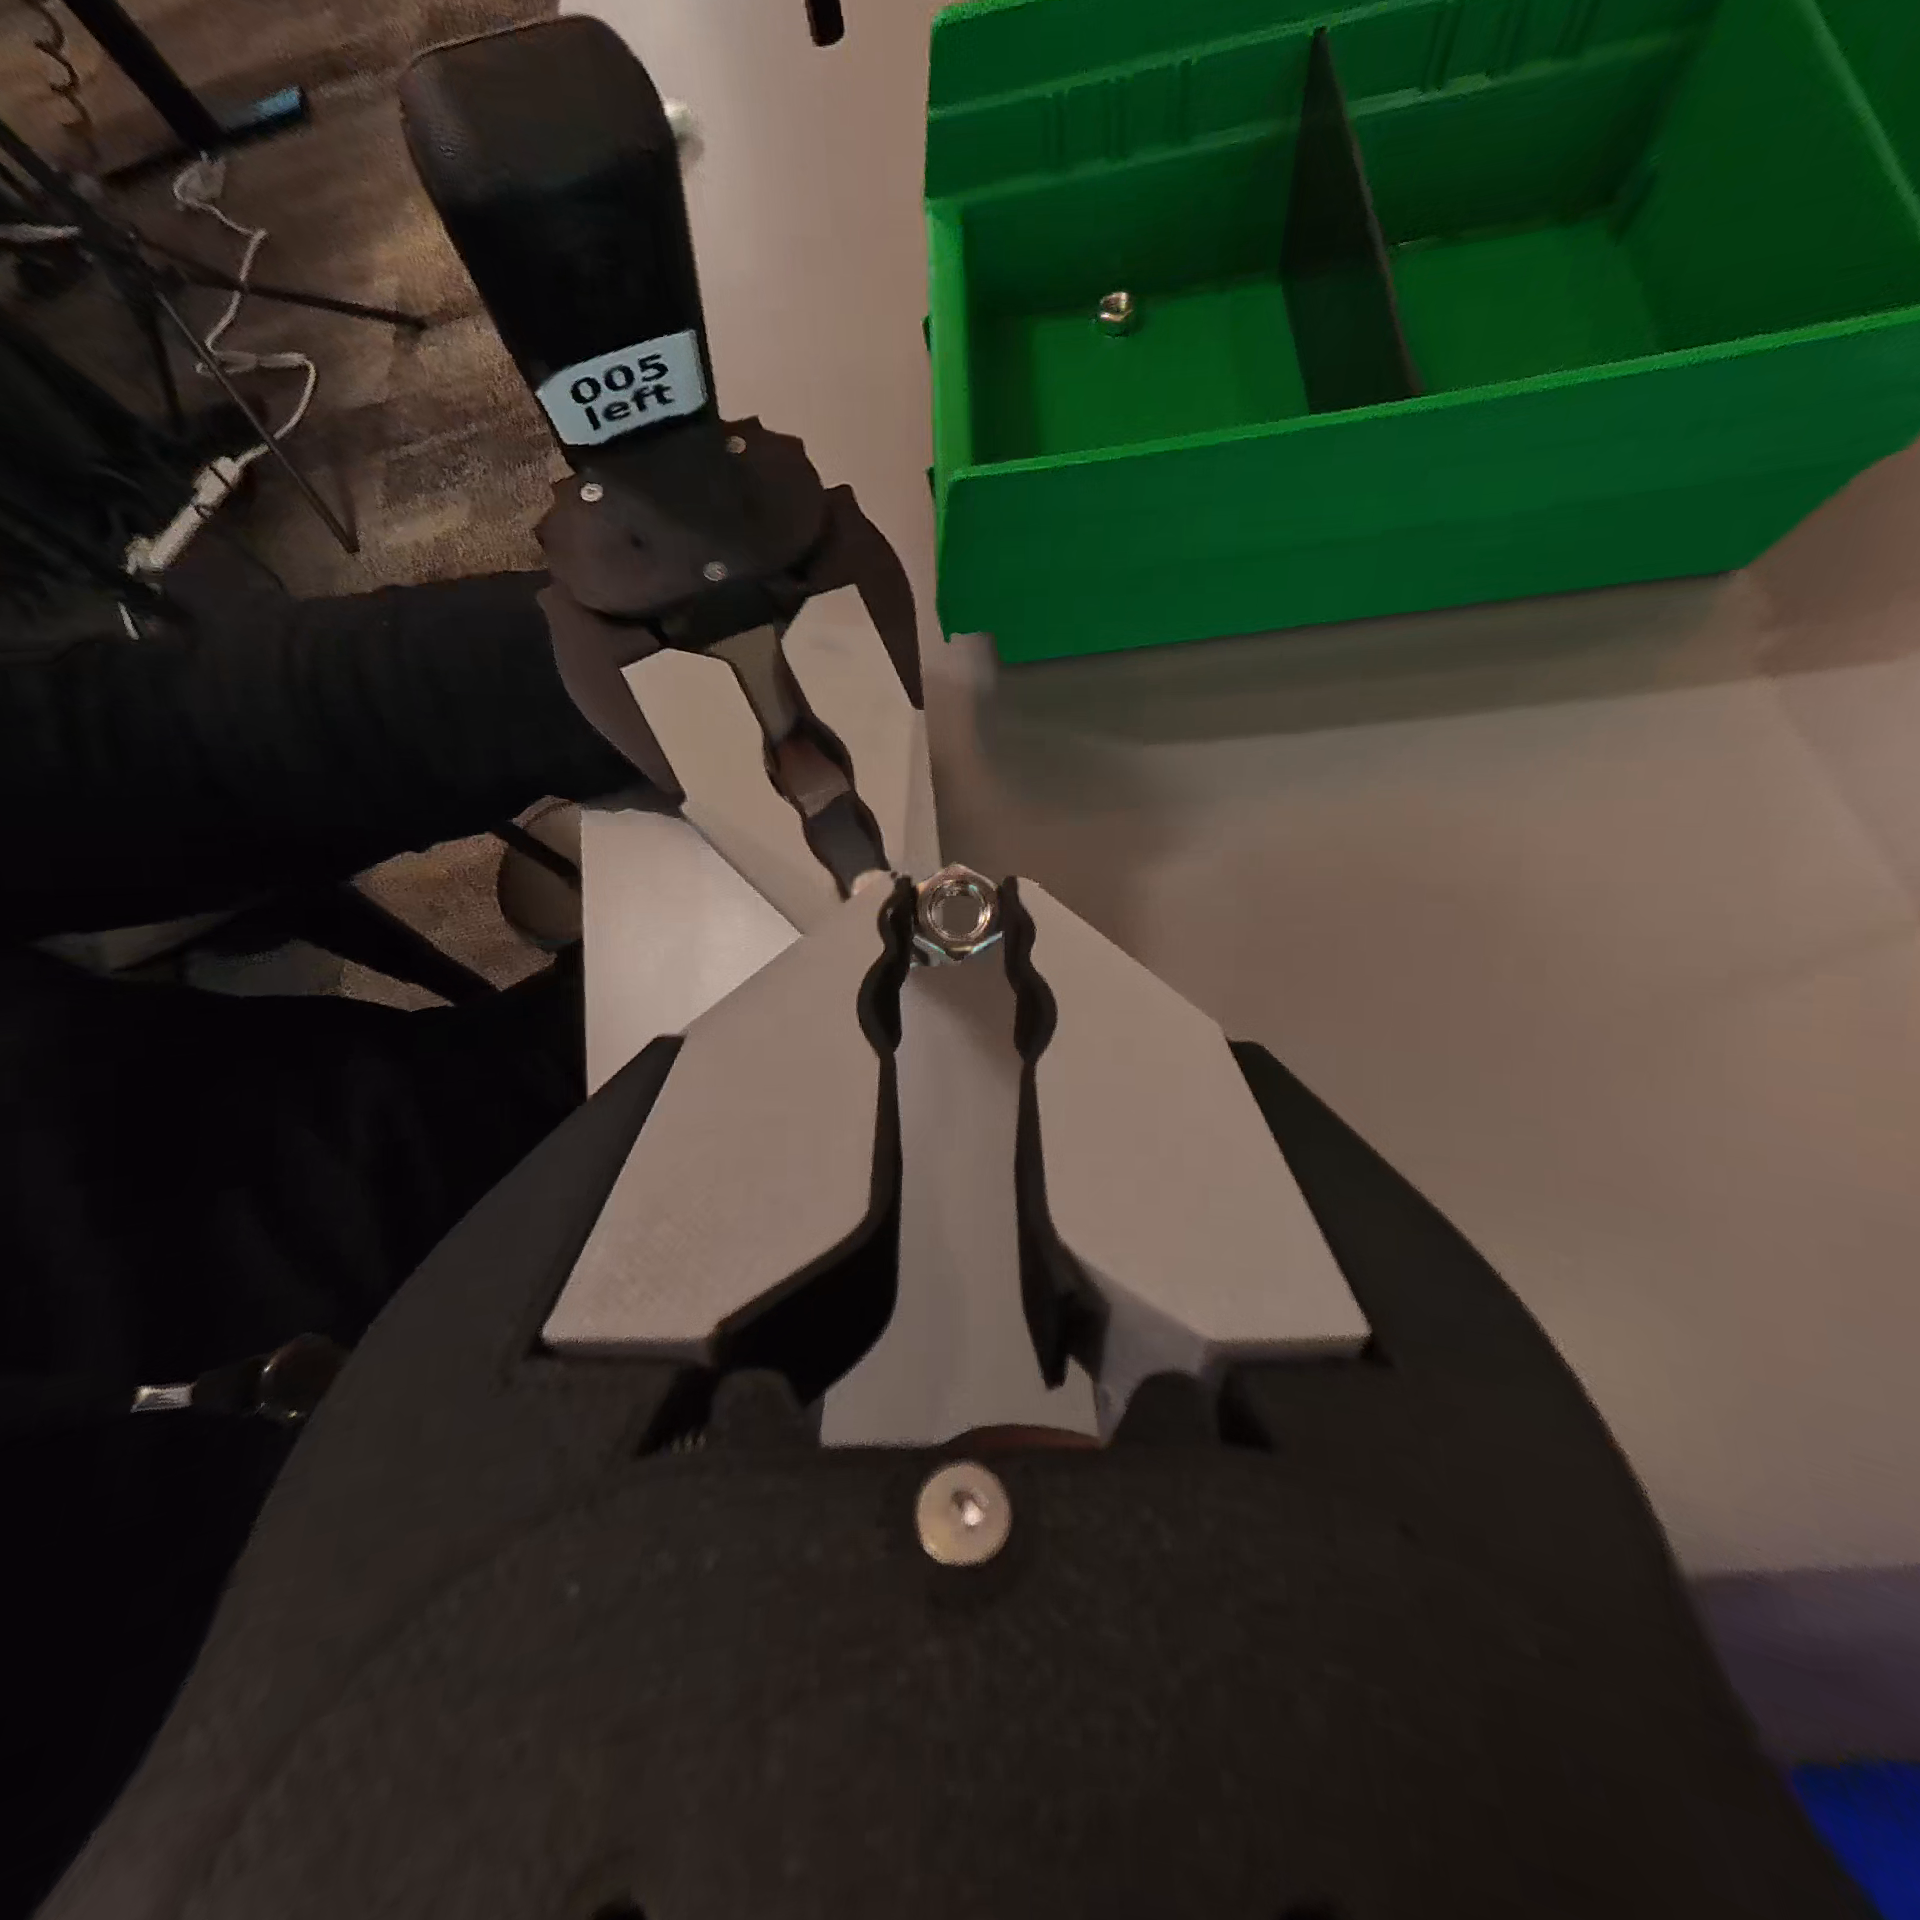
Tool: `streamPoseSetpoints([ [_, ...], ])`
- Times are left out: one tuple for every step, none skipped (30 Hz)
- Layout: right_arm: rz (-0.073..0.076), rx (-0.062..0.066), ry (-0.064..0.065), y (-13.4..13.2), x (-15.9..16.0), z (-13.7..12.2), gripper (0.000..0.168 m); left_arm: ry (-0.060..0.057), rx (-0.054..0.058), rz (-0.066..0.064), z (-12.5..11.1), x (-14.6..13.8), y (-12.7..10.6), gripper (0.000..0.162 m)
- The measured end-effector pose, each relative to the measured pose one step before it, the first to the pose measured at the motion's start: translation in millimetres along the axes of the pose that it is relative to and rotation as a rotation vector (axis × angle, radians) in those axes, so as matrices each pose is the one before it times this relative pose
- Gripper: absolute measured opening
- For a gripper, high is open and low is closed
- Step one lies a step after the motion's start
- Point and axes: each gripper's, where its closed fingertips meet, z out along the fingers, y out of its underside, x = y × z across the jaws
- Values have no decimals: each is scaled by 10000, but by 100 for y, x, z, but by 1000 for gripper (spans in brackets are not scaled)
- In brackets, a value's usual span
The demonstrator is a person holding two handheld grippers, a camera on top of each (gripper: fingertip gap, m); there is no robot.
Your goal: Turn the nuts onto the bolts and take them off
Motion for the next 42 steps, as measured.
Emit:
streamPoseSetpoints([
  [-106,-197,7,-199,-354,57,14,-11,0,26,6,17,-1,6],
  [-116,-192,33,-145,-328,114,14,-9,8,17,-10,7,-4,6],
  [-95,-170,23,-106,-334,151,14,-8,5,6,-5,-5,-5,6],
  [-67,-172,-25,-32,-372,197,14,-1,3,6,2,7,-12,6],
  [-87,-178,-11,52,-316,229,14,7,17,13,-4,32,-16,6],
  [-132,-160,69,76,-165,249,14,28,32,18,8,68,-35,6],
  [-125,-125,150,67,6,223,14,27,9,24,12,71,-14,6],
  [-82,-85,70,60,-51,213,14,9,-20,24,11,33,23,6],
  [-32,-48,-86,29,-227,179,14,-7,-17,14,22,6,26,6],
  [-2,-27,-103,13,-196,172,14,4,-7,11,7,17,13,6],
  [11,-64,0,67,-5,164,14,15,11,7,-11,29,-12,6],
  [0,-120,77,161,139,131,14,2,26,-6,-22,3,-35,6],
  [-21,-108,74,149,139,108,14,2,18,-16,-19,-4,-17,6],
  [3,-30,-20,37,-2,32,14,6,2,-15,-3,-10,-7,6],
  [34,-5,-46,-3,-27,-29,14,5,4,-3,3,8,-6,6],
  [4,22,3,-39,22,-60,13,11,6,7,-4,21,-6,6],
  [-10,13,11,-28,24,-49,13,-2,-2,3,-1,-4,2,6],
  [12,-50,-2,93,18,-19,14,-18,-7,2,6,-18,10,6],
  [11,-73,-8,135,-5,-3,14,-27,-10,12,16,-18,8,6],
  [0,0,-24,34,-43,12,14,-28,-21,24,22,-11,35,6],
  [6,-3,-27,40,-46,34,14,-12,-12,44,31,28,17,6],
  [26,-4,-28,44,-60,70,14,-9,-6,53,16,41,2,6],
  [18,36,2,-9,-9,55,14,-10,-19,38,25,26,24,6],
  [2,40,-7,-6,-32,28,14,-7,-19,16,21,15,30,6],
  [8,50,-16,-4,-44,8,14,11,-5,12,-1,27,10,6],
  [22,53,-27,-4,-19,-28,14,2,8,14,-2,15,-18,6],
  [37,63,-30,-8,-1,-35,14,-3,13,14,-18,8,-13,6],
  [46,68,-40,-2,-6,-20,14,-11,11,13,-10,0,-20,6],
  [50,55,-48,25,-13,1,14,1,-6,11,-2,14,11,6],
  [26,23,-34,66,-6,-1,14,-1,-30,16,23,23,34,6],
  [4,6,-21,65,-8,15,14,-4,-44,24,45,18,61,6],
  [-4,8,-7,48,-16,22,14,-1,-38,23,39,25,44,6],
  [-5,21,8,2,-14,5,14,3,-17,14,22,20,24,6],
  [2,34,11,-8,1,18,14,2,4,-1,-7,5,-5,6],
  [12,29,-12,-18,-23,13,14,2,13,-6,-13,-10,-19,6],
  [6,12,-23,1,-26,3,14,5,12,2,-10,18,-14,6],
  [-4,6,-17,12,-17,26,14,-1,4,4,-7,-3,-5,6],
  [0,-8,-13,42,7,44,14,-3,1,-2,1,-4,-1,6],
  [10,-15,-11,35,1,54,14,1,4,-8,-9,-1,-5,6],
  [6,-21,-1,55,-7,71,14,0,5,-8,1,-14,-10,6],
  [-16,-42,1,75,-17,57,14,0,2,2,-7,9,-1,6],
  [-29,-42,8,84,-14,52,14,9,-4,6,-3,19,-2,6],
])
